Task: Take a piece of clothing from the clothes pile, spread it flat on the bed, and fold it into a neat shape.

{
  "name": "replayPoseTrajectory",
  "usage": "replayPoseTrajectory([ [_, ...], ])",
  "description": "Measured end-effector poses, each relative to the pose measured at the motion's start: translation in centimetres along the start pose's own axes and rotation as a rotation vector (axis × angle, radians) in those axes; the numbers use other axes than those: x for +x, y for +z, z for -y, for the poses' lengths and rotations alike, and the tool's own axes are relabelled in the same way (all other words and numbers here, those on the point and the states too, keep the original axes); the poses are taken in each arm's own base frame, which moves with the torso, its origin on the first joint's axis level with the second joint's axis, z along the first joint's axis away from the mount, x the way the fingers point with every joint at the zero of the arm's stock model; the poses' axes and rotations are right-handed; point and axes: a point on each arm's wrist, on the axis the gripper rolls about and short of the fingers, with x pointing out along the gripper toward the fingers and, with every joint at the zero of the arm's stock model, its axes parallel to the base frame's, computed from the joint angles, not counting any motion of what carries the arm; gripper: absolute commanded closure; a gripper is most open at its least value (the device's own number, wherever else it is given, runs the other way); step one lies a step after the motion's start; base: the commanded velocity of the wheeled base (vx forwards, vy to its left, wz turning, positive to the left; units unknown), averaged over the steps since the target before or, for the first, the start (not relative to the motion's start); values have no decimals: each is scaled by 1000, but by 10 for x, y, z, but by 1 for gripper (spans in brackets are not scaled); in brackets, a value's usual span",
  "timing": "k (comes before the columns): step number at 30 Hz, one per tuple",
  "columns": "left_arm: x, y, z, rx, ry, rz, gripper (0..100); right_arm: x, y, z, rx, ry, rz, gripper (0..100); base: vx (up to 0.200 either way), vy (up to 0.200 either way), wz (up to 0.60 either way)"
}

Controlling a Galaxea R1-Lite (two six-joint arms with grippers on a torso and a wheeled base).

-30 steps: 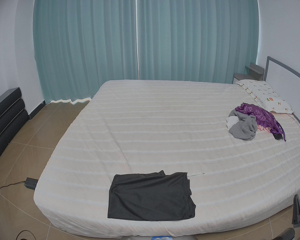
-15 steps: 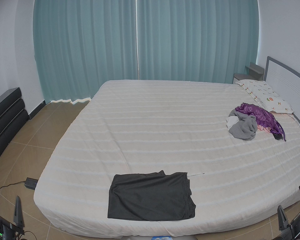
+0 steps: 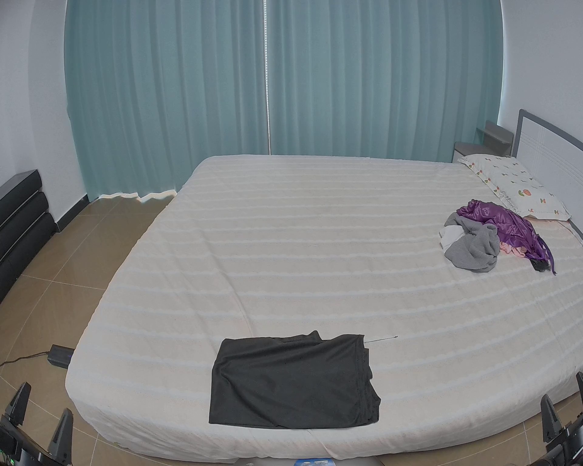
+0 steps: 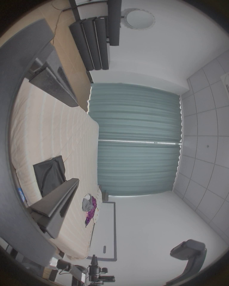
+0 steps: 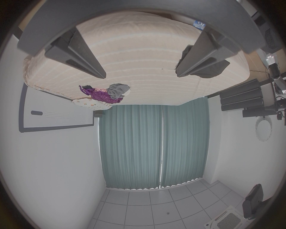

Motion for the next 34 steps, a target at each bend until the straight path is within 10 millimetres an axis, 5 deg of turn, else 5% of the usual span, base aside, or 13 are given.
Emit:
replayPoseTrajectory([
  [8,0,0,-4,-9,163,5,0,0,1,0,2,11,11,0,0,0,0],
  [34,0,-7,-2,58,75,-66,0,0,3,0,3,16,23,0,0,0,0],
])
